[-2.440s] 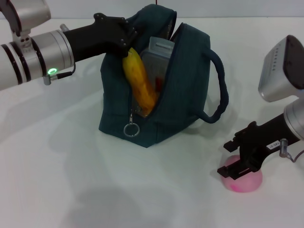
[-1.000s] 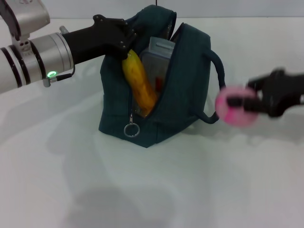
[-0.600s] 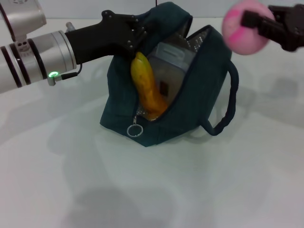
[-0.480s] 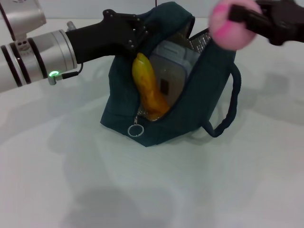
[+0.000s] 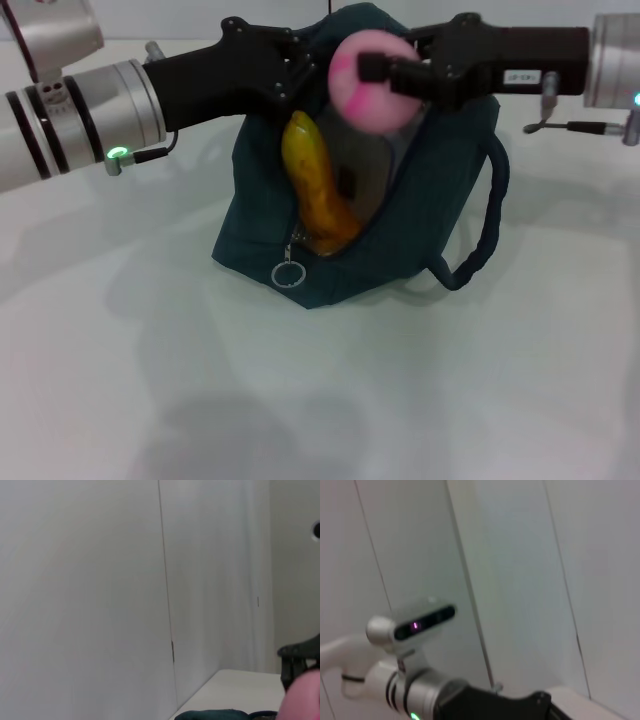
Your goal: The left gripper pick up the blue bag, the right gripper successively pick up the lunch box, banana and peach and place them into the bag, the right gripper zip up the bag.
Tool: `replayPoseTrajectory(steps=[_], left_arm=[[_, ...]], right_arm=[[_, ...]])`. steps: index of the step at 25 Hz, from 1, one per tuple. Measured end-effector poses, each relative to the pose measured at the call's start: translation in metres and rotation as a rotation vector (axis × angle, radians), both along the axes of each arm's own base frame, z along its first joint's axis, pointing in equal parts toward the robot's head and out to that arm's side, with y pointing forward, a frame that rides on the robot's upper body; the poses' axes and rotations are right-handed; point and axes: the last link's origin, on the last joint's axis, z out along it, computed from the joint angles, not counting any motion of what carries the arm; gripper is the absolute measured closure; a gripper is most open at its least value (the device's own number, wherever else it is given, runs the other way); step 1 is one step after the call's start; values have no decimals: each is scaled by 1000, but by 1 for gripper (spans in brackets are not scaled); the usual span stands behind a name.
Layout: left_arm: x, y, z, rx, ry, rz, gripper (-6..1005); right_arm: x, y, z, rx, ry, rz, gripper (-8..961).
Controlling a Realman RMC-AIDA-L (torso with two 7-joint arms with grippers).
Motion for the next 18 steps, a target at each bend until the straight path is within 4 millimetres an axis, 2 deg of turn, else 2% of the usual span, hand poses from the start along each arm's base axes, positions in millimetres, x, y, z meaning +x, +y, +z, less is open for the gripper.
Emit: replayPoseTrajectory(steps=[5,11,14,18], left_arm=[[-1,0,0,3,4,0,847],[-1,0,0,4,4,2,846],[-3,1,0,11,8,13,845],[-5,3,-1,19,15,26,845]], right_arm=[[-4,0,-7,-11,-28,16,802],[-3,-3,-5,-11,-24,21,622],[4,-8,3,8,-7,22,392],[16,-24,14,12,-3,55,288]])
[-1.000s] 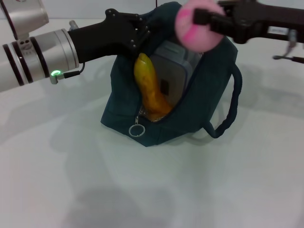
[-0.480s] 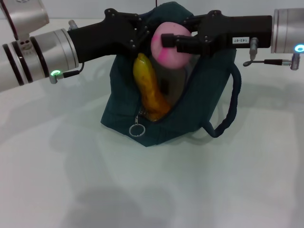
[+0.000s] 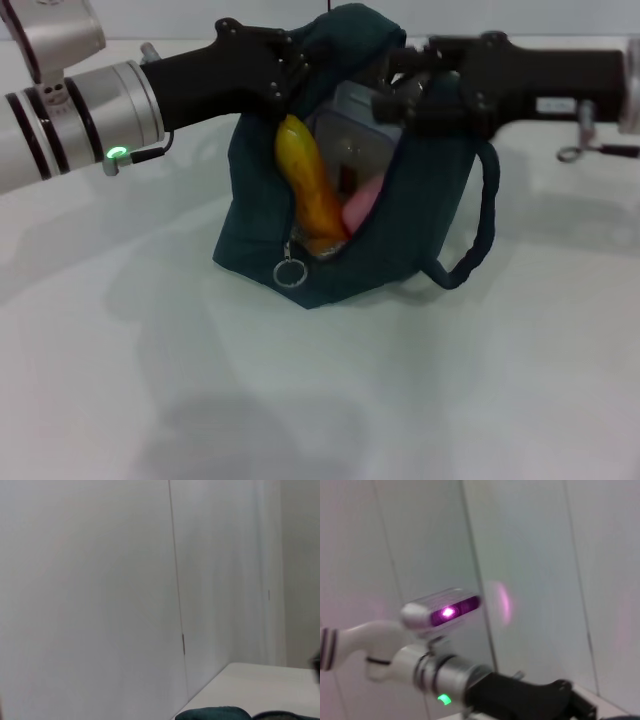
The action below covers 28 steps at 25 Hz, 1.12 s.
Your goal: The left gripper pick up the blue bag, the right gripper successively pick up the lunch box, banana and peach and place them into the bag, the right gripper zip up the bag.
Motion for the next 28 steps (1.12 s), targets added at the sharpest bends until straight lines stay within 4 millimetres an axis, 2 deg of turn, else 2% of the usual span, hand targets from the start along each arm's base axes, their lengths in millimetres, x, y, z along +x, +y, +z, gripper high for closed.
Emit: replayPoseTrajectory(steps=[1,6,9,13,16,23,25,28], left_arm=[[-1,0,0,1,1,3,844],[-3,-1,-2,-4,-1,15,843],[-4,-1,-3,-7,-1,17,843],[-2,0,-5,-15,-1,15,842],[2,1,-8,-22,-2,6,841],[0,3,-10,-14,4,21,840],[0,3,-10,-13,4,21,840],[0,3,-10,-11,0,24,839]], right_arm=[[4,-9,4,-15,-2,21,262],[30,-49,25,-79,-50,88,267],[48,-58,25,-91,-133,32,271],[64,-57,8,-122,-241,-38,277],[70,-52,-8,-153,-278,-80,288],[56,-30,-42,-228,-319,-88,410],[54,-29,-47,-242,-331,-81,407],[51,-31,-53,-258,-351,-58,458]])
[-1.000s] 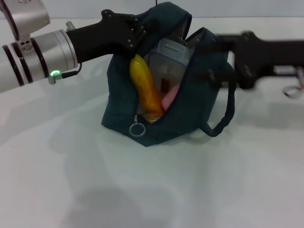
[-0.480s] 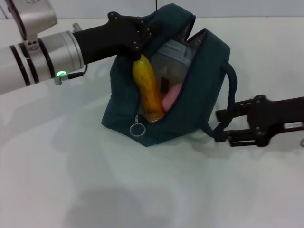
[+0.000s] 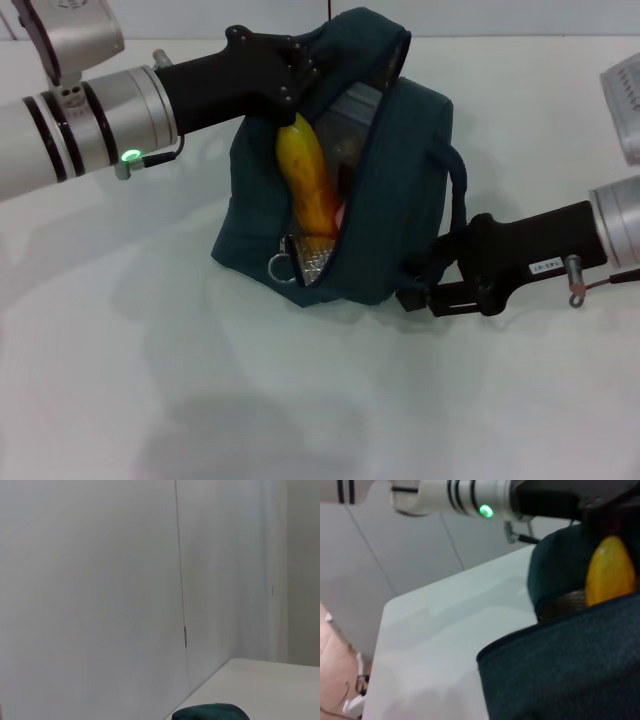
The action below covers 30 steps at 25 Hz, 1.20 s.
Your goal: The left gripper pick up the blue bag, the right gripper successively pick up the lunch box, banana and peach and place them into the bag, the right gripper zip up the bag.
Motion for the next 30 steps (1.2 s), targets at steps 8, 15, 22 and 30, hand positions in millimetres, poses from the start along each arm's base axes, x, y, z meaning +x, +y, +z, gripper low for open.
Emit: replayPoseTrajectory(steps=[8,15,22,30], left_arm=[[-3,0,4,33,-23,8,837],[-9,3,6,56,-8,42,836],[-21,1,14,93,-39,91,834],[-28,-33,21,50,-148,-1,833]], right_arm=[[9,-5,4,47,60,-28,593],[20,-8,22,159,157,-42,830],[35,-13,54,362,348,-61,875],[45,-23,86,327,433,-37,877]])
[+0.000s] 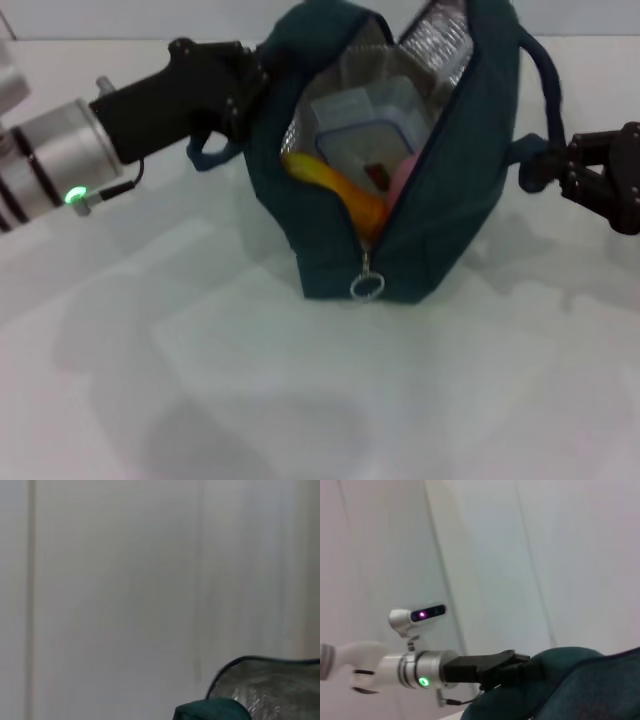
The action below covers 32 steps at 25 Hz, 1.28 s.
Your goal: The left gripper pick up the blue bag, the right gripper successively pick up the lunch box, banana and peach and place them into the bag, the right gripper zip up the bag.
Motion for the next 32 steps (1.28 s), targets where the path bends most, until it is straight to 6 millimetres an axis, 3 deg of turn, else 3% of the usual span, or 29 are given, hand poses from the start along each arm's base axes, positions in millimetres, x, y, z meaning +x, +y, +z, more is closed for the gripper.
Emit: replayPoseTrajectory(steps=[5,19,25,32], left_arm=[[1,-20,5,-9,-69,-77,832],[3,-16,-21,-127,16,-49,829],[5,-13,-16,-101,-18,-42,600],[7,-10,-9,-60,-78,-24,471]], right_arm=[[1,4,-2,-58,-9,-5,878],[0,5,-17,-93,-48,-8,879],[0,6,-18,-88,-48,-13,877],[0,8,-21,-77,-42,-30,855]])
